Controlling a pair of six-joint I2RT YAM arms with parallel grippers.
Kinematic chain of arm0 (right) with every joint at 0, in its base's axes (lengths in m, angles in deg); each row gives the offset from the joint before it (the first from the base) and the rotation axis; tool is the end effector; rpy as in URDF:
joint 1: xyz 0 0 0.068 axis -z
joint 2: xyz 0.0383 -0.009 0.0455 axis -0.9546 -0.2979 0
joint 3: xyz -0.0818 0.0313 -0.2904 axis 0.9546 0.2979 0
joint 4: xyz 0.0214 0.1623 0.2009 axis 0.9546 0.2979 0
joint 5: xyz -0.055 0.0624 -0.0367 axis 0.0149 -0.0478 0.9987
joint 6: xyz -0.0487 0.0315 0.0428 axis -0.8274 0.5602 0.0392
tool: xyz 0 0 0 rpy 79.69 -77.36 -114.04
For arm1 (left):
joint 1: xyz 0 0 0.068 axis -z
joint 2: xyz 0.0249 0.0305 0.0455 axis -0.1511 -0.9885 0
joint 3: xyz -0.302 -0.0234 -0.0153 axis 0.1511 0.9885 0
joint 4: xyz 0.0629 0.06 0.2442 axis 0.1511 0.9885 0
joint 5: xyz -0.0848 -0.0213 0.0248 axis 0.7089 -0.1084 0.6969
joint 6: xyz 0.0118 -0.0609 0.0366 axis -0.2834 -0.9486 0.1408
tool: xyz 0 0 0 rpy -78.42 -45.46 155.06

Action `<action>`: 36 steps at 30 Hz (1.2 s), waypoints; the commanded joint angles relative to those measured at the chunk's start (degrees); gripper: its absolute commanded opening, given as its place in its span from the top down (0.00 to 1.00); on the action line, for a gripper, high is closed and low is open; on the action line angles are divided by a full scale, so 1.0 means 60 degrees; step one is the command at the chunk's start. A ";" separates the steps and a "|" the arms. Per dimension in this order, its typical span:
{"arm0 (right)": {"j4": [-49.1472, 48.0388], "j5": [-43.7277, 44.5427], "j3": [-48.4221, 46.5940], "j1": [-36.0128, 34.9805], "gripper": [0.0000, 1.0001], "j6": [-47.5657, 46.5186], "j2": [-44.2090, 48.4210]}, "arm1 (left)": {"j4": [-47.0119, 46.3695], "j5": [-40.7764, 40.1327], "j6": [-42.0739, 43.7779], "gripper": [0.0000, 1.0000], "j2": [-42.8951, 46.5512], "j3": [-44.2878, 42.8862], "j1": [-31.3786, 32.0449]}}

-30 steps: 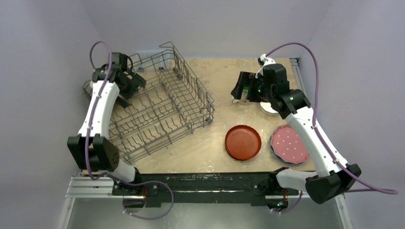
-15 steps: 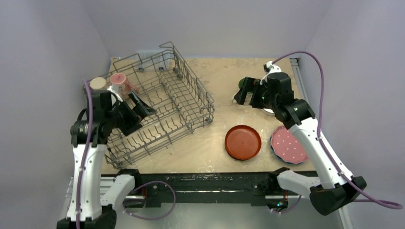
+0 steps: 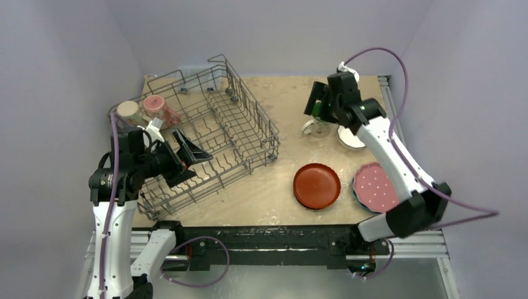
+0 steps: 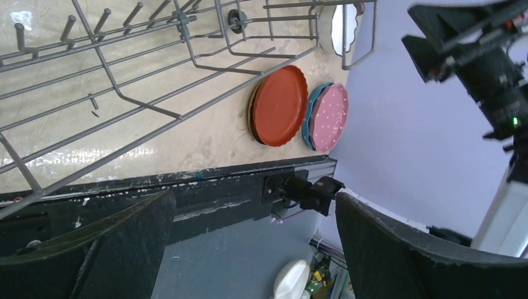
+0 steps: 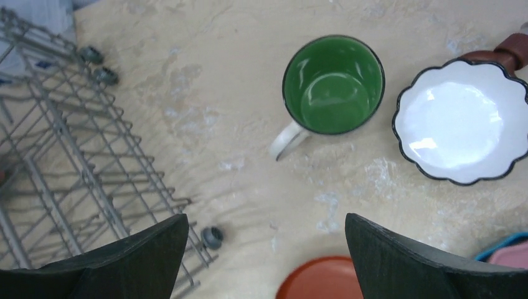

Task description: Load the mixed dishes into the dish rack

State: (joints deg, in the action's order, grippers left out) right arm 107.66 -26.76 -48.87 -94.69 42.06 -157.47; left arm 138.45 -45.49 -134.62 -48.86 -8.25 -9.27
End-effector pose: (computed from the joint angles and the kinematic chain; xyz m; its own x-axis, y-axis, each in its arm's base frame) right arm 0.2820 0.1010 0.3956 -0.6141 0.3019 -0.7292 0.1168 0.9485 0.2944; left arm 0.1018 -0.0315 0.3891 -0.7655 -0.6038 -0.2224 -0.2362 0.5851 -0.7758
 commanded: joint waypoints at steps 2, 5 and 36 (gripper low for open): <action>0.1337 0.1347 -0.2742 0.0097 0.01 0.2163 -0.2443 | 0.0468 0.0480 -0.0024 0.00 0.0441 -0.0843 0.0023; 0.2034 0.1321 -0.4272 0.0141 0.01 0.2848 -0.3898 | 0.0487 0.0590 -0.0095 0.00 0.0424 -0.0933 0.0025; 0.0848 0.1009 -0.6200 0.0683 0.58 0.1911 -0.8828 | 0.1905 0.0395 -0.0012 0.00 0.0083 -0.2764 0.0024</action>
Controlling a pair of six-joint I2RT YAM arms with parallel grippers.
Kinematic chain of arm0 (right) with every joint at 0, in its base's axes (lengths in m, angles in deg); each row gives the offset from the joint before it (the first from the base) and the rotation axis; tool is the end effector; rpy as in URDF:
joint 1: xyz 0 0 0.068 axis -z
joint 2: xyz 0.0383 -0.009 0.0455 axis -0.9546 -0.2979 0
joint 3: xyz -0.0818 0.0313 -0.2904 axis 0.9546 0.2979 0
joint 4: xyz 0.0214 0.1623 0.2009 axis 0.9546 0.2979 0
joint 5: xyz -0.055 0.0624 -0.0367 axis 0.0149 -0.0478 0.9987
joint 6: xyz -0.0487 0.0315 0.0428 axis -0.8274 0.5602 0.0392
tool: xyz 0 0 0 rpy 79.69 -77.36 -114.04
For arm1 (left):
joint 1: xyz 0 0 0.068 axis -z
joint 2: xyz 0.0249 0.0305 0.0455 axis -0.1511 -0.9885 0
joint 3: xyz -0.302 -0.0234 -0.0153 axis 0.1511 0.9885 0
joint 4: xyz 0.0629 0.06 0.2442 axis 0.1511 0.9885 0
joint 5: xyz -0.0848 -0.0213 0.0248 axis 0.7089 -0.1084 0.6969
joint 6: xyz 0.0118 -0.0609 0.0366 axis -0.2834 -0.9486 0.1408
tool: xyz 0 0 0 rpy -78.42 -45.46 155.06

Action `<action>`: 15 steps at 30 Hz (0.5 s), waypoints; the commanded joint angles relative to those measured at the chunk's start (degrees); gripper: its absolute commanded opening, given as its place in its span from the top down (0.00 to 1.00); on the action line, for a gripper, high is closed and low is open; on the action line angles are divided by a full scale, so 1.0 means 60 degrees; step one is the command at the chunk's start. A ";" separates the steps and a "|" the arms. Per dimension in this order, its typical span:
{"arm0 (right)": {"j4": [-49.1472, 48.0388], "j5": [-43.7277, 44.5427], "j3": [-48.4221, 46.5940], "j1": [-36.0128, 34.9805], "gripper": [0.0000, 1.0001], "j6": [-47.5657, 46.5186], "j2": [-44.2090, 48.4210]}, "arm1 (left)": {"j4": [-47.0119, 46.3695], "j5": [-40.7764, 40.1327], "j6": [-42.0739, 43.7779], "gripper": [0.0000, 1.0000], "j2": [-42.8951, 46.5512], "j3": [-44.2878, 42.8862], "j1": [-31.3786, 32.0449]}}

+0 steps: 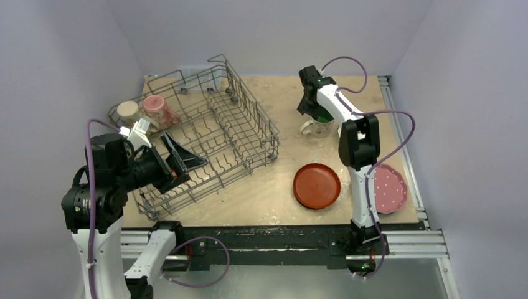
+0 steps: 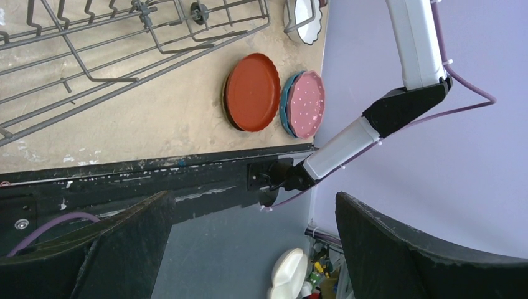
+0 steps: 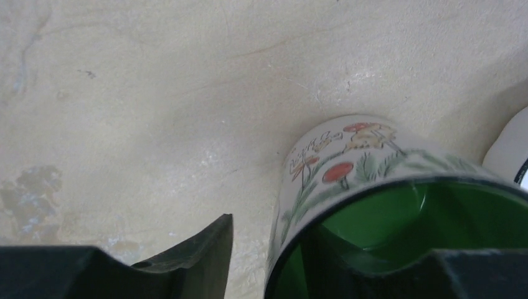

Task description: Load the mixed dishes into the dish rack

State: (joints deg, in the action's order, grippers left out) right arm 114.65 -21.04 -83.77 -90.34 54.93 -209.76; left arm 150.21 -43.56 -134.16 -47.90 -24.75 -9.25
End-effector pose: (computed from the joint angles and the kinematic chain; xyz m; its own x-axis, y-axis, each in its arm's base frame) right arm 0.5003 0.1406 0.2236 -0.7235 0.4683 -0.5072 0.4795 0.8695 0.1188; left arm 0.0512 -0.0337 0.4483 -0.7565 -0.5853 -0.2918 -0.1364 0.5776 -0.8049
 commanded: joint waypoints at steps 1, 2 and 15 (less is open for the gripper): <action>-0.0310 0.0002 -0.0421 -0.0032 0.66 -0.0300 -0.0116 | -0.0006 0.0135 -0.0132 0.00 -0.0180 -0.0057 0.0020; -0.0218 0.0003 -0.0485 -0.0038 0.74 -0.0294 -0.0109 | 0.0013 0.0327 -0.0196 0.00 -0.0332 -0.0136 0.0020; -0.1341 -0.1465 -0.0489 0.0000 1.00 -0.1436 0.2645 | -0.5474 0.2391 -0.4218 0.00 0.0150 0.3227 0.0598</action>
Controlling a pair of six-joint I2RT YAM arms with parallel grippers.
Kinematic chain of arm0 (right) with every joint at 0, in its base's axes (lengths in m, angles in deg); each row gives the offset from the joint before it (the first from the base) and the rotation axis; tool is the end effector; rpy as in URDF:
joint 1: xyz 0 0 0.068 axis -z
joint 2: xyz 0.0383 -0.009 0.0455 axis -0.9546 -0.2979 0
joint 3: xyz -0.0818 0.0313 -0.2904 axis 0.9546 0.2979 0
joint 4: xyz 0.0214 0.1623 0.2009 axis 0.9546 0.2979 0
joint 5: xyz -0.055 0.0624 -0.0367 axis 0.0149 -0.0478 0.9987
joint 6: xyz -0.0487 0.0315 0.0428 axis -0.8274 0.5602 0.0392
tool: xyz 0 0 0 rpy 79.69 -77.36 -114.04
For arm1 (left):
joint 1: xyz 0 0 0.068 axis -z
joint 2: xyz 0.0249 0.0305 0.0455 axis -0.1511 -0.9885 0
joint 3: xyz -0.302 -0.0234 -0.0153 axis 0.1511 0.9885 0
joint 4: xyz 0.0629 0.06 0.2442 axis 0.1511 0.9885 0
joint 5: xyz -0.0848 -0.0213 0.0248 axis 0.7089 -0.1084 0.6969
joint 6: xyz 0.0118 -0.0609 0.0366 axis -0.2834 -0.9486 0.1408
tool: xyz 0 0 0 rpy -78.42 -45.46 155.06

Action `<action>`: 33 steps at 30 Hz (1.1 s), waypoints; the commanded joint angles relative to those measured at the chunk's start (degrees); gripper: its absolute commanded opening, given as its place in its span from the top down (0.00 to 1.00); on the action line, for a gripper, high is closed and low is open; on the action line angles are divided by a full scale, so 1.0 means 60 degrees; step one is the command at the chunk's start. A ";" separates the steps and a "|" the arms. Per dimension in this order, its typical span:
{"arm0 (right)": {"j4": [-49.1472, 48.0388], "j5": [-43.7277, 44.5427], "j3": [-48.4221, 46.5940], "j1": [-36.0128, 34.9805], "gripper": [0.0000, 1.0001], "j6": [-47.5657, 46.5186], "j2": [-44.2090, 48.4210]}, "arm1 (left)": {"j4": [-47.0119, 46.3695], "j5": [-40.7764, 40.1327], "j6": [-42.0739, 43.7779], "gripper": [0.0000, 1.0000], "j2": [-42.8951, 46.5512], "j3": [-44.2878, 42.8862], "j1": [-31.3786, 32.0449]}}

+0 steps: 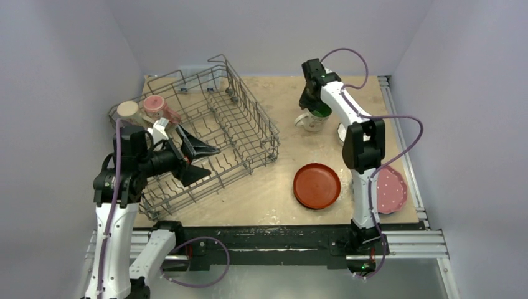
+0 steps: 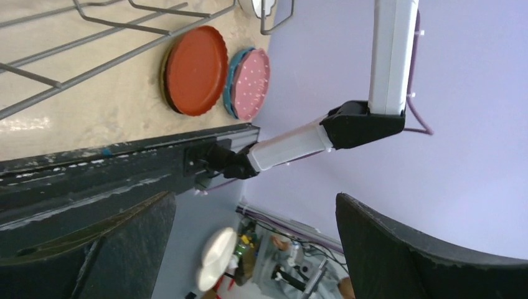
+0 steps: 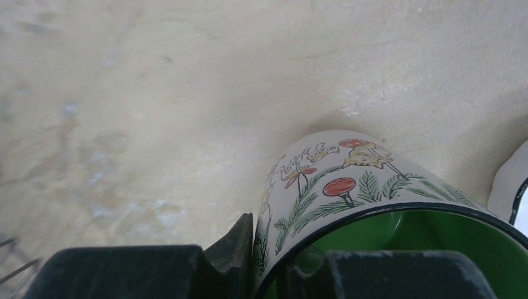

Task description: Load the mixed dishes into the dish rack

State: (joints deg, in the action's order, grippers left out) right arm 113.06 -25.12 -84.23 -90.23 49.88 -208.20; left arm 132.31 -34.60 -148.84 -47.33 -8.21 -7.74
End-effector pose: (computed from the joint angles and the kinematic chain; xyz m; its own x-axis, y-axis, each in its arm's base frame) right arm 0.5007 0.1440 0.2405 -0.7544 0.4064 -0.5154 0.3801 0.9107 0.1617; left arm 0.0964 -0.0429 0.4053 -0.7939 -0.6068 -0.0391 -0.2362 0.3671 -0.8997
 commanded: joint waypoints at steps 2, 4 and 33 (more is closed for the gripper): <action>-0.1249 -0.1642 -0.0124 0.0040 1.00 -0.0654 0.3122 | -0.2509 0.0725 -0.1727 0.00 -0.0306 0.0272 0.0636; -0.1591 -0.2599 0.0513 0.0080 1.00 -0.0487 0.4010 | -0.2755 0.0536 -0.1787 0.00 -0.0646 0.0089 0.1024; -1.4059 -0.7875 0.7939 -0.0720 1.00 0.5039 1.0559 | -1.1686 -0.2093 -0.6897 0.22 -0.4018 -0.0457 0.5847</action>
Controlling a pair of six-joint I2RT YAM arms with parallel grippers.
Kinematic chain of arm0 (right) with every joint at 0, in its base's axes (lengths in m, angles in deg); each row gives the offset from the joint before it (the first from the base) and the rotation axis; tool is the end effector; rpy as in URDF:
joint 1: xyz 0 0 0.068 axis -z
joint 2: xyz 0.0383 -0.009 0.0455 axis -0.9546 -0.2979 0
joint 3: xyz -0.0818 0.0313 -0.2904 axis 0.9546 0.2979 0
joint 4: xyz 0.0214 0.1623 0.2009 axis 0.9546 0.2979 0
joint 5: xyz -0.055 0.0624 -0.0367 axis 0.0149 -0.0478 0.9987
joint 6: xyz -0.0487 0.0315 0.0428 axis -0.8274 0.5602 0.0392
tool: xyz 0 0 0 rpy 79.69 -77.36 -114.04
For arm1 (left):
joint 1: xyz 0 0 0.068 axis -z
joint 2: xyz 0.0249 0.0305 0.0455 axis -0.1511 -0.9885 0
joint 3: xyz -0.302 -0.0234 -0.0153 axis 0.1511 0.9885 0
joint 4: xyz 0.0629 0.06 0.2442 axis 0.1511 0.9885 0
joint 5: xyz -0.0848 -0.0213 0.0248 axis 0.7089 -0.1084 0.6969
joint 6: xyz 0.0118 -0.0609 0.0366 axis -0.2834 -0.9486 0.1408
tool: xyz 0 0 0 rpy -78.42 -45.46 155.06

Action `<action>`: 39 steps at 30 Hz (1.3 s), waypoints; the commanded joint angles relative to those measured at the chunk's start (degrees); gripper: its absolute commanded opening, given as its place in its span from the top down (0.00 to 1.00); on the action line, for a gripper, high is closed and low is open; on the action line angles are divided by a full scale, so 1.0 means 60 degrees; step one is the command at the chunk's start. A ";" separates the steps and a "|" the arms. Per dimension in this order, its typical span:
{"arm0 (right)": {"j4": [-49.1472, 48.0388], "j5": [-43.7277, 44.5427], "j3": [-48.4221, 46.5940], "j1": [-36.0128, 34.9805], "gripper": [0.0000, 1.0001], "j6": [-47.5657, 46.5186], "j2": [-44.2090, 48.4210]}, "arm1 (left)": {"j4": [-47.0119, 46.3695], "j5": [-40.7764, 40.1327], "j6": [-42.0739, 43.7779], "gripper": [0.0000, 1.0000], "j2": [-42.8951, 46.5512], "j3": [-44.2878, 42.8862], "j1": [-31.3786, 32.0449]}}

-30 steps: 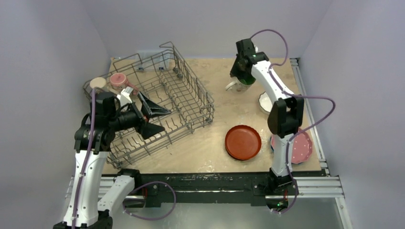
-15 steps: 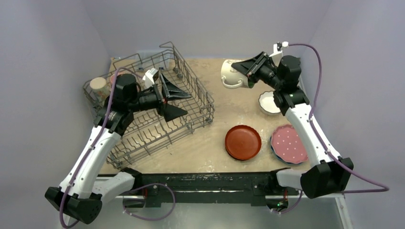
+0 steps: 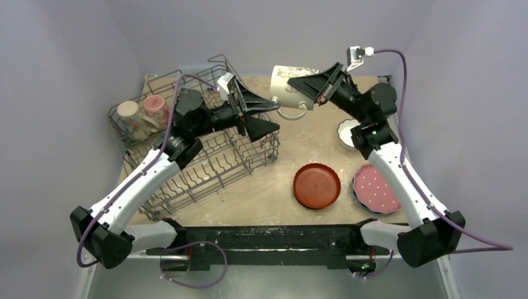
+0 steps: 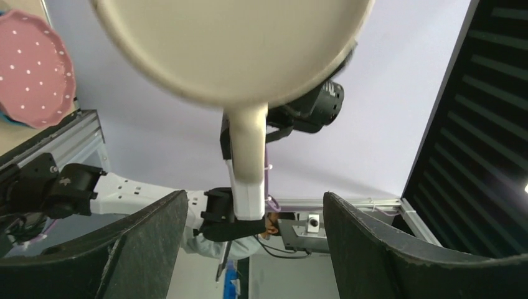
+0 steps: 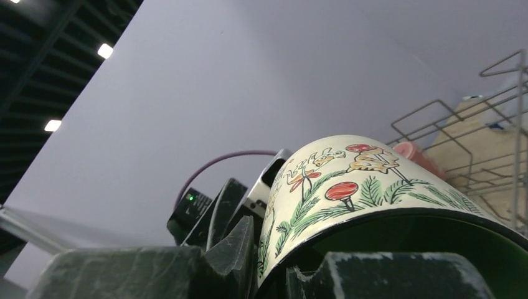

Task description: Load the mixed dishes into the dish rack

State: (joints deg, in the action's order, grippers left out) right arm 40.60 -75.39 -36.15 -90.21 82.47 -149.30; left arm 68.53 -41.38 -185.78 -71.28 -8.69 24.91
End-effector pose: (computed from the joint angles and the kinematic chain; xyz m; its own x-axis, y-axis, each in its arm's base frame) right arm 0.2497 0.1165 0.4967 -0.6098 0.6045 -0.5126 -0.5986 0.0726 0.7978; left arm 0.2077 -0.1812 0.4598 -0.9431 -0.3222 0.0822 -0.0639 -0.0669 -0.9957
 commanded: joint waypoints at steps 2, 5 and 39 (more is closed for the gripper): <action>-0.2135 0.0796 0.0012 -0.1084 1.00 -0.0633 0.0823 | -0.1096 -0.1174 -0.0782 0.26 -0.0075 -0.0396 0.0569; -0.1950 0.1101 0.0032 -0.1350 1.00 -0.0916 0.0879 | -0.1044 -0.1559 -0.0579 0.35 -0.0060 -0.0433 0.0753; -0.0880 0.2157 0.0224 -0.2234 1.00 -0.1689 0.0696 | -0.0275 -0.3069 0.0510 0.80 -0.0509 -0.1263 0.1386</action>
State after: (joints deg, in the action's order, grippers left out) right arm 41.48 -62.94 -32.91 -102.03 73.70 -145.78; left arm 74.21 -58.97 -182.61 -74.47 -13.52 32.85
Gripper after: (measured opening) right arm 0.133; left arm 0.268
